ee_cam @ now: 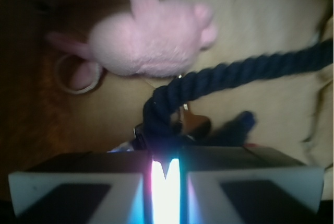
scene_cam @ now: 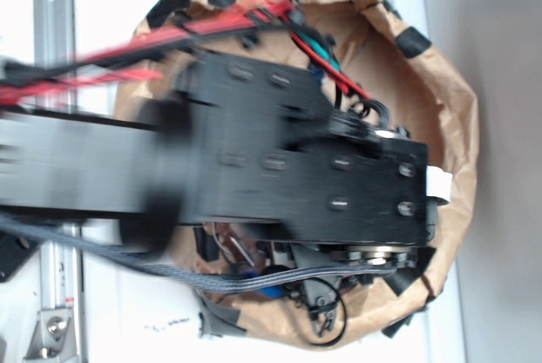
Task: Grab the blue rope.
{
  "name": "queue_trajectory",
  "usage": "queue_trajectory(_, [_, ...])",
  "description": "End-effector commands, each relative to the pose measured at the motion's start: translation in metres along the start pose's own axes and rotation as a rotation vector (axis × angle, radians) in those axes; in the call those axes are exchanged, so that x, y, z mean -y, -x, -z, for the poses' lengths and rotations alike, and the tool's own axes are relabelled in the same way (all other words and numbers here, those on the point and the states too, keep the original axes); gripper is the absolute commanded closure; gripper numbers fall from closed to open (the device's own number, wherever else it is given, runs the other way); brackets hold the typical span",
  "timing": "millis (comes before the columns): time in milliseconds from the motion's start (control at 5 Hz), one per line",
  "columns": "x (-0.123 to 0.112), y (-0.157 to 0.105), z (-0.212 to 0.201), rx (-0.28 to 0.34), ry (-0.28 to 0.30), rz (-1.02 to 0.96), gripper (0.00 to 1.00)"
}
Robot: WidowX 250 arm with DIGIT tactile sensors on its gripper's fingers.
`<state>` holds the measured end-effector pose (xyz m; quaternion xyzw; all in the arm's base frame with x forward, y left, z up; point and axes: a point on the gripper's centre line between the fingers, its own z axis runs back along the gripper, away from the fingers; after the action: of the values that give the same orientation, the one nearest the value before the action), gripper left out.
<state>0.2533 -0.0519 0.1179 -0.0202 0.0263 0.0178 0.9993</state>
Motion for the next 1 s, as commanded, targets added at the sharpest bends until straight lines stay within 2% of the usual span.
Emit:
queue_trajectory(0, [-0.008, 0.0618, -0.0919, 0.314, -0.16, 0.082, 0.0])
queue_trajectory(200, [-0.0159, 0.0641, -0.0955, 0.317, -0.171, 0.076, 0.0])
queue_trajectory(800, [-0.0159, 0.0641, -0.0955, 0.317, -0.171, 0.076, 0.0])
